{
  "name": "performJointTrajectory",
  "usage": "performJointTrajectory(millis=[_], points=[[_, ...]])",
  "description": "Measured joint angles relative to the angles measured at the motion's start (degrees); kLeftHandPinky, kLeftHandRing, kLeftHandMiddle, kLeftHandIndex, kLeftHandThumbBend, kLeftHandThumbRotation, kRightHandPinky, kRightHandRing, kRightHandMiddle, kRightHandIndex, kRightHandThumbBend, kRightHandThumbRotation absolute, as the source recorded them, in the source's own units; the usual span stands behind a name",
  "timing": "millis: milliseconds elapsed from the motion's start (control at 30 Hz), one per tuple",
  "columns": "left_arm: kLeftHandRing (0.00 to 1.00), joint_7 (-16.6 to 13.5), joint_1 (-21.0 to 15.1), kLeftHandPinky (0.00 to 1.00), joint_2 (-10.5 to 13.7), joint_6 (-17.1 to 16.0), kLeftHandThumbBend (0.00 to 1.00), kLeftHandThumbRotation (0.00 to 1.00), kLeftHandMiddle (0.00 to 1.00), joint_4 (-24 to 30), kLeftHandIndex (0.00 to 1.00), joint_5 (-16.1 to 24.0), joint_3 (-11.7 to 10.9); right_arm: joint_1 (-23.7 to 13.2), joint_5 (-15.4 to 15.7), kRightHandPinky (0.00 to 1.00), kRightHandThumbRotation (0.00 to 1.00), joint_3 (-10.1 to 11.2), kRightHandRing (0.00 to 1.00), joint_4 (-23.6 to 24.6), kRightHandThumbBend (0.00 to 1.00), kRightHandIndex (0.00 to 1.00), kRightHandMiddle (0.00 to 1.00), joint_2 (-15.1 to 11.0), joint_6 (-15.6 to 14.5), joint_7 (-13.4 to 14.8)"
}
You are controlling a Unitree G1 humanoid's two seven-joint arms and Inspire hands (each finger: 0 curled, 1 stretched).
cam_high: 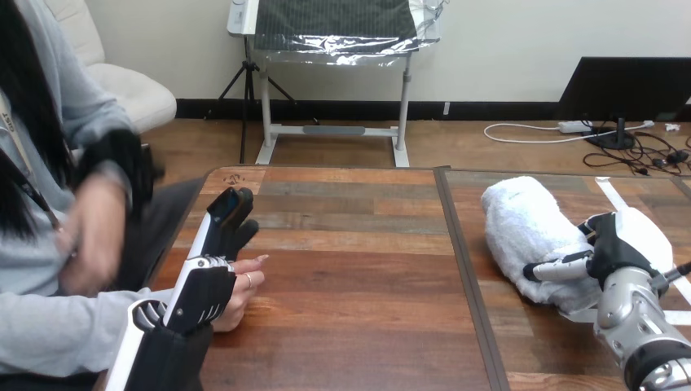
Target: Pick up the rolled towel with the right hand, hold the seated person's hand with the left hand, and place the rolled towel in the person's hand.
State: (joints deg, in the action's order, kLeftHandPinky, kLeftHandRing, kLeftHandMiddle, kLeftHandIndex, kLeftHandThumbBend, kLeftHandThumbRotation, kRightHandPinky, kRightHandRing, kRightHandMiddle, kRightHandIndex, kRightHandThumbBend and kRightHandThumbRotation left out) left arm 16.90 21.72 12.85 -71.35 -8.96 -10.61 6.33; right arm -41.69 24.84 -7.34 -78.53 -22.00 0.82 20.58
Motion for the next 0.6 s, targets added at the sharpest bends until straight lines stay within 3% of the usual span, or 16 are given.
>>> performJointTrajectory(millis=[400,600], points=[[1.0,-0.5,0.0,0.95,-0.4,0.4,1.0,0.71,1.0,0.0,1.0,2.8,-1.0,1.7,-0.4,0.45,0.0,0.9,0.5,-0.3,0.89,0.48,0.52,0.0,4.3,3.1],[1.0,-0.9,0.5,0.95,-0.4,3.2,1.0,0.72,1.0,1.2,1.0,5.2,-2.3,2.4,-1.6,0.46,0.0,1.9,0.5,-0.5,0.89,0.47,0.51,0.0,6.8,3.8]])
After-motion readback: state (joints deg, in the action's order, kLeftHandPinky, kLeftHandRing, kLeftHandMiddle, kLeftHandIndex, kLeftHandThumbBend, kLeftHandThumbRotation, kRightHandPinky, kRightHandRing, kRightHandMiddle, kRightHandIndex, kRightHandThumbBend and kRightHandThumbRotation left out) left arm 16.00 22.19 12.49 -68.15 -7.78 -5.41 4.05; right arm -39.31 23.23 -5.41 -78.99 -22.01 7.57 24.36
